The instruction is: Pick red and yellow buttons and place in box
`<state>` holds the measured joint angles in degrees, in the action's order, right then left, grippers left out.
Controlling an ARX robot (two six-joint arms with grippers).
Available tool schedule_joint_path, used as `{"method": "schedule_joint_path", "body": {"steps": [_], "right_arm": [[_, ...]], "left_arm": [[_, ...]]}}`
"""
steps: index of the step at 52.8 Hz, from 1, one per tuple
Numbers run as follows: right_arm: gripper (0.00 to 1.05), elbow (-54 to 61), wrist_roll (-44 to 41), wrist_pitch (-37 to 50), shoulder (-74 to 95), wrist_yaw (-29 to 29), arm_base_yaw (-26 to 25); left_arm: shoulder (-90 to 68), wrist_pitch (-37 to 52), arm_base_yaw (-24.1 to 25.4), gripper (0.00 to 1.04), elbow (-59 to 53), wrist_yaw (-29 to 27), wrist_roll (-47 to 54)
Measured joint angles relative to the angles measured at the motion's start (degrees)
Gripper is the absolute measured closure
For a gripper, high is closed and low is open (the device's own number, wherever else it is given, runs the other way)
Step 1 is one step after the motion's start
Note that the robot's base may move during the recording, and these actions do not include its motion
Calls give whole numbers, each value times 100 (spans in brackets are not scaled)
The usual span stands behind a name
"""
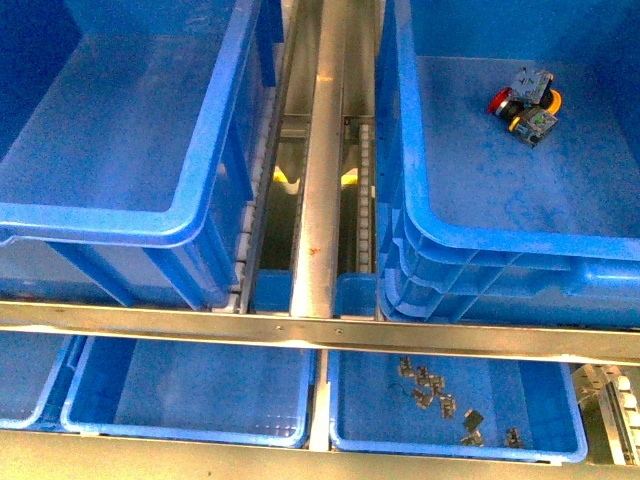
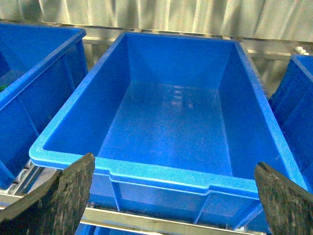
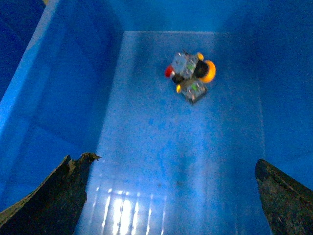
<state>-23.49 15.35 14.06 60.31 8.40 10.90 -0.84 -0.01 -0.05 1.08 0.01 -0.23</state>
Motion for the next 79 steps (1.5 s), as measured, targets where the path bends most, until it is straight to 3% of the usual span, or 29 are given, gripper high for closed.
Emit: {"method": "schedule_joint_path", "body": {"steps": [4,6,10,12,16,27,30,33,40,79], "right_arm": [[6,149,708,-592,-772,699,413],[7,181,909,-531,-907,756,487],[25,984,-188,1626,-951,527,350],[34,1259,-643,2118,-1075,422,251],[53,1488,-1204,2221,-1523,225,17],[101,1902,-1475,1766,-2345,-192,-400],[101,1956,-1502,1628,-2559,-264,-485],[101,2017,-1502,1458,-2782,-739,-833],[101,2111,-1502,1204,-3136,-804,-1069],[101,2227,-1508,-153,-4789,-828,-1080]], "left_arm": [[0,0,0,8,0,0,0],[0,0,0,8,0,0,0],[0,0,0,8,0,0,0],[0,-2,0,8,0,0,0],[0,0,0,8,0,0,0],[0,0,0,8,0,0,0],[0,0,0,8,0,0,0],[0,0,0,8,0,0,0],[0,0,0,8,0,0,0],[0,0,0,8,0,0,0]]}}
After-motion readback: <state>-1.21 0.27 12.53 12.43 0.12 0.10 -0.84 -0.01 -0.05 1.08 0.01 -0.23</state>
